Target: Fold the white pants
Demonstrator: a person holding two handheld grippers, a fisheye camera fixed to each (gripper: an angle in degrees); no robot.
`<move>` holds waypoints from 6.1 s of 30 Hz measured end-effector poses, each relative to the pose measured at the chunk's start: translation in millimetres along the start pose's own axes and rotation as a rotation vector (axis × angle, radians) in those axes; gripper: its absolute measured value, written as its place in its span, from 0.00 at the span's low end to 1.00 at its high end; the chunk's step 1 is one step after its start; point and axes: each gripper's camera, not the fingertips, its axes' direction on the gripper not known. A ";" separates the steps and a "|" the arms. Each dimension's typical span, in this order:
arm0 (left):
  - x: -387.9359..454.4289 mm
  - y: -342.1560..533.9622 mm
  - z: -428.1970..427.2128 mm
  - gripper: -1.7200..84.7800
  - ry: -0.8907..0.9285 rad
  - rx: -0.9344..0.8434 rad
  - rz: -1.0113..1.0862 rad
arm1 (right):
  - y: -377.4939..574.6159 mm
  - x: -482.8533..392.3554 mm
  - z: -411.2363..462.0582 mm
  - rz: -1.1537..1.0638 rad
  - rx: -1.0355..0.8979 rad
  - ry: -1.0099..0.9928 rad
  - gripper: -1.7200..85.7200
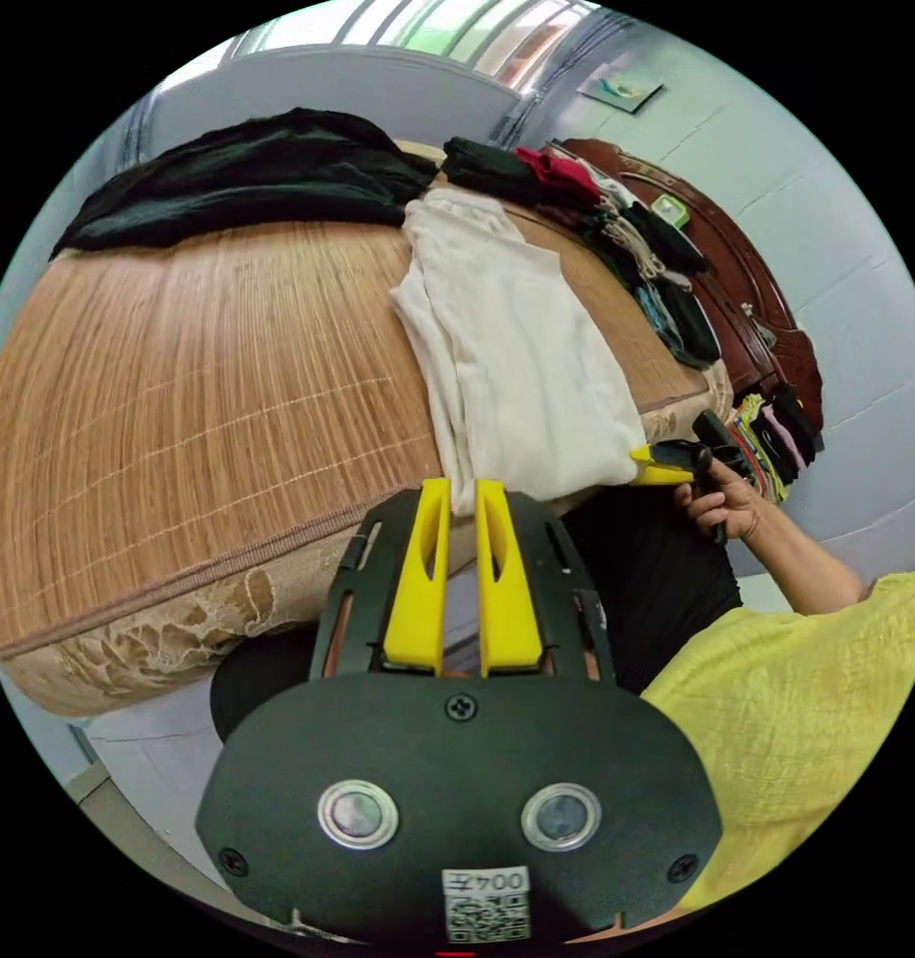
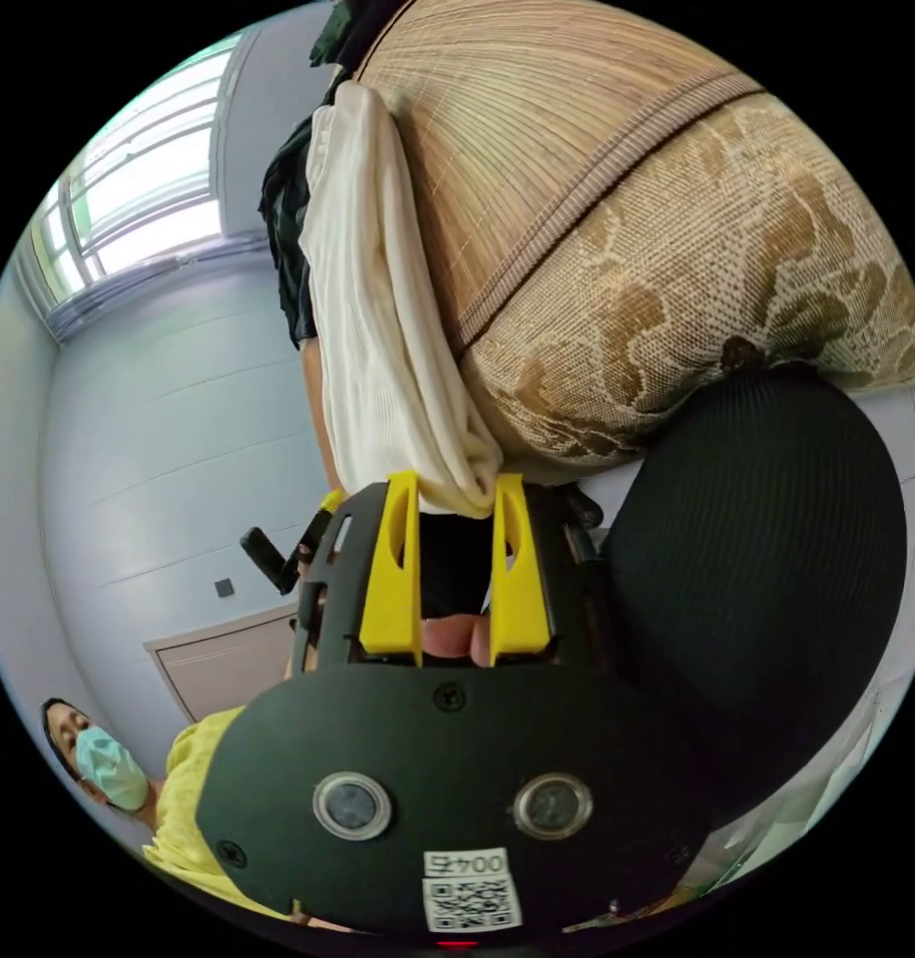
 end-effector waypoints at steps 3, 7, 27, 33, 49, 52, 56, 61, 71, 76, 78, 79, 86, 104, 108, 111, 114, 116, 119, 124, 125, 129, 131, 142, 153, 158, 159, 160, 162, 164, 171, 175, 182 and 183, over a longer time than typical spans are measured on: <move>36.6 -9.1 -17.5 0.08 0.039 0.121 0.124 | 5.9 9.9 -3.8 0.011 0.022 -0.045 0.10; 110.4 -25.6 2.4 0.15 0.036 0.127 0.419 | 22.4 8.6 -5.5 -0.011 0.066 -0.052 0.09; 243.2 -21.0 61.5 0.10 -0.386 -0.175 0.896 | 141.5 -29.5 106.2 -0.579 0.259 0.376 0.18; 255.2 -41.9 47.4 0.09 -0.337 -0.214 0.891 | 202.0 -63.5 251.0 -0.987 0.235 0.866 0.23; 230.9 -98.7 5.9 0.10 -0.168 -0.246 0.790 | 207.5 -5.7 561.1 -1.273 0.105 1.631 0.11; 217.3 -107.3 -18.1 0.10 -0.102 -0.218 0.762 | 216.2 -6.0 578.0 -1.314 0.077 1.643 0.09; 182.1 -141.1 -77.3 0.07 0.018 -0.027 0.606 | 229.4 -15.3 586.5 -1.350 0.018 1.574 0.09; 190.1 -197.0 -85.5 0.04 0.090 0.014 0.612 | 252.9 -24.6 589.8 -1.391 -0.069 1.501 0.08; 254.2 -282.7 62.2 0.02 0.122 -0.301 0.638 | 289.0 -42.1 597.5 -1.410 -0.141 1.448 0.08; 239.7 -296.5 108.8 0.02 0.116 -0.466 0.585 | 285.4 -57.2 595.6 -1.380 -0.138 1.402 0.08; 225.9 -305.5 100.6 0.02 0.175 -0.446 0.526 | 279.1 -64.7 592.5 -1.365 -0.139 1.369 0.08; 218.7 -310.7 87.9 0.02 0.188 -0.416 0.520 | 274.3 -71.0 589.8 -1.353 -0.137 1.345 0.08; 134.7 -302.4 24.1 0.02 0.169 -0.334 0.471 | 255.6 -111.9 581.5 -1.354 -0.153 1.313 0.09; 15.4 -288.1 -28.0 0.02 0.158 -0.155 0.437 | 167.7 -279.1 512.2 -1.320 -0.321 1.268 0.08; -13.9 -300.1 -28.3 0.02 0.255 -0.124 0.378 | 130.1 -337.0 477.3 -1.320 -0.363 1.207 0.08; -34.3 -312.1 -24.8 0.02 0.337 -0.140 0.339 | 87.3 -384.9 450.5 -1.316 -0.433 1.163 0.07; -51.9 -323.3 -17.9 0.02 0.412 -0.181 0.311 | 26.7 -425.4 427.3 -1.292 -0.497 1.136 0.03; -64.3 -330.2 -13.4 0.02 0.435 -0.201 0.279 | -34.4 -457.5 404.4 -1.260 -0.439 1.130 0.02; -79.9 -336.3 -8.0 0.02 0.445 -0.192 0.213 | -118.8 -482.8 376.7 -1.165 -0.359 1.082 0.02; -91.9 -339.0 -3.9 0.02 0.467 -0.167 0.173 | -150.7 -476.3 338.3 -1.164 -0.325 0.736 0.06; -94.0 -340.1 -3.9 0.02 0.467 -0.164 0.170 | -144.7 -465.0 337.7 -1.184 -0.379 0.713 0.09; -97.4 -345.8 -2.0 0.02 0.460 -0.175 0.175 | -143.5 -422.8 343.8 -1.169 -0.573 0.759 0.16; -96.5 -348.3 -1.6 0.02 0.435 -0.179 0.183 | -159.5 -408.9 336.2 -1.116 -0.628 0.660 0.19; -99.2 -354.7 6.1 0.02 0.388 -0.190 0.196 | -232.0 -393.0 323.1 -1.022 -0.910 0.595 0.20; -103.6 -353.2 17.3 0.02 0.376 -0.204 0.207 | -167.6 -438.0 284.1 -1.201 -0.921 0.799 0.09; -118.7 -353.0 24.3 0.02 0.458 -0.210 0.159 | -113.4 -507.8 220.9 -1.366 -0.738 0.842 0.09; -121.2 -353.1 24.8 0.02 0.471 -0.208 0.149 | -112.2 -514.1 214.8 -1.371 -0.718 0.850 0.09; -125.8 -353.6 24.7 0.02 0.495 -0.197 0.133 | -112.9 -524.7 204.1 -1.373 -0.683 0.879 0.09; -132.5 -354.2 21.7 0.02 0.520 -0.162 0.106 | -122.5 -535.2 191.1 -1.351 -0.639 0.903 0.09; -142.0 -354.0 17.7 0.02 0.546 -0.109 0.068 | -145.6 -539.7 180.6 -1.307 -0.606 0.908 0.09; -168.3 -341.4 31.1 0.03 0.504 -0.084 -0.083 | -233.6 -492.6 197.5 -1.102 -0.548 0.955 0.10; -184.1 -317.9 39.4 0.05 0.499 -0.044 -0.184 | -265.5 -430.5 207.1 -0.869 -0.362 0.997 0.15; -181.1 -269.5 26.9 0.14 0.511 0.135 -0.087 | -174.9 -383.7 81.2 -0.777 0.094 0.571 0.17; -178.5 -265.4 25.8 0.15 0.507 0.147 -0.064 | -161.4 -374.0 70.8 -0.772 0.104 0.515 0.17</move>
